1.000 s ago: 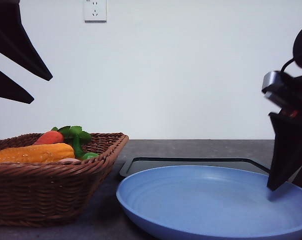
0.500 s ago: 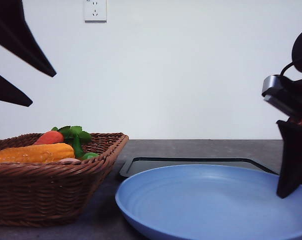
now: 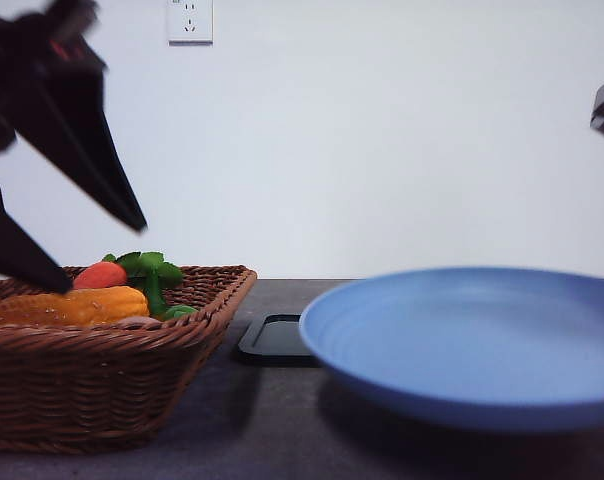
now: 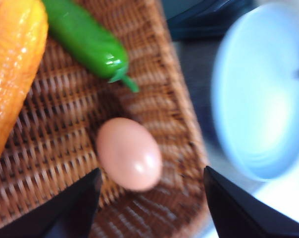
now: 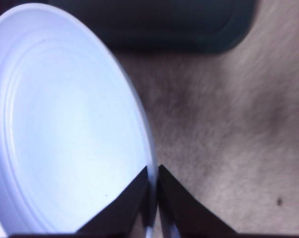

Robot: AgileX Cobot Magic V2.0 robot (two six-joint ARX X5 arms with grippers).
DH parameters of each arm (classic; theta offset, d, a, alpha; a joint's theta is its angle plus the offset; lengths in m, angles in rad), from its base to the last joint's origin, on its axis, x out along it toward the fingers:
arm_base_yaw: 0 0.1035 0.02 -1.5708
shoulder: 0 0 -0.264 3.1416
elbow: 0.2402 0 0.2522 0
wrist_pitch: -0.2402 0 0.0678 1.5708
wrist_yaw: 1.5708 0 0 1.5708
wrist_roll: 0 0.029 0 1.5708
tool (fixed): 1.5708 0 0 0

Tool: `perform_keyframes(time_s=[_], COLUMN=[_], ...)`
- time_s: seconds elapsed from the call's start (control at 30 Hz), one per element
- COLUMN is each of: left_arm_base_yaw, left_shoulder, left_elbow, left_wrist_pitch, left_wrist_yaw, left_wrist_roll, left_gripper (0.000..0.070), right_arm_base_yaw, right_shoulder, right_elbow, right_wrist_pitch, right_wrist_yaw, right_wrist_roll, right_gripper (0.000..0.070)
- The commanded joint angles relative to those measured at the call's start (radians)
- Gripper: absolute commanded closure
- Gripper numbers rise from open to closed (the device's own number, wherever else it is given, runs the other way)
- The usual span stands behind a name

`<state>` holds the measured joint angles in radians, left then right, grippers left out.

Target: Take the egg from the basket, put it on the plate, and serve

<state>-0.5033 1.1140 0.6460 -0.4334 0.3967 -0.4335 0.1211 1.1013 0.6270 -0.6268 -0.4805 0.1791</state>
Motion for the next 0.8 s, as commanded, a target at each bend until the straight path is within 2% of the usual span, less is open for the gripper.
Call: perform_keyframes(time_s=[0.0,0.37,0.53,0.77], left_arm_base_yaw=[-0.014,-0.053,-0.064,-0.066], left_shoulder=[0.042,0.225,0.250,0.253], left_elbow=[0.015,0.019,0.019,0.019], left_wrist_pitch=[0.040,0.124,0.140,0.129], left_wrist_yaw=[-0.008,-0.018,-0.057,-0.057], left_wrist_roll=[-0.002,-0.002,0.009,0.030], left_gripper=[0.0277,0.0280,0.0288,0.0437], right_arm_base_yaw=[-0.007,-0.035,-0.035,-0.035], right_shoulder=[-0.009,-0.049,-0.050,-0.050], right_elbow=[0.007,0.007,0.007,0.007], right_wrist_pitch=[0.004,-0.004,-0.004,-0.004], right_wrist_yaw=[-0.008,-0.009,-0.008,-0.008], right_wrist_roll=[-0.011,-0.012,-0.012,-0.012], right_gripper=[0.0700,0.0700,0.0700,0.0700])
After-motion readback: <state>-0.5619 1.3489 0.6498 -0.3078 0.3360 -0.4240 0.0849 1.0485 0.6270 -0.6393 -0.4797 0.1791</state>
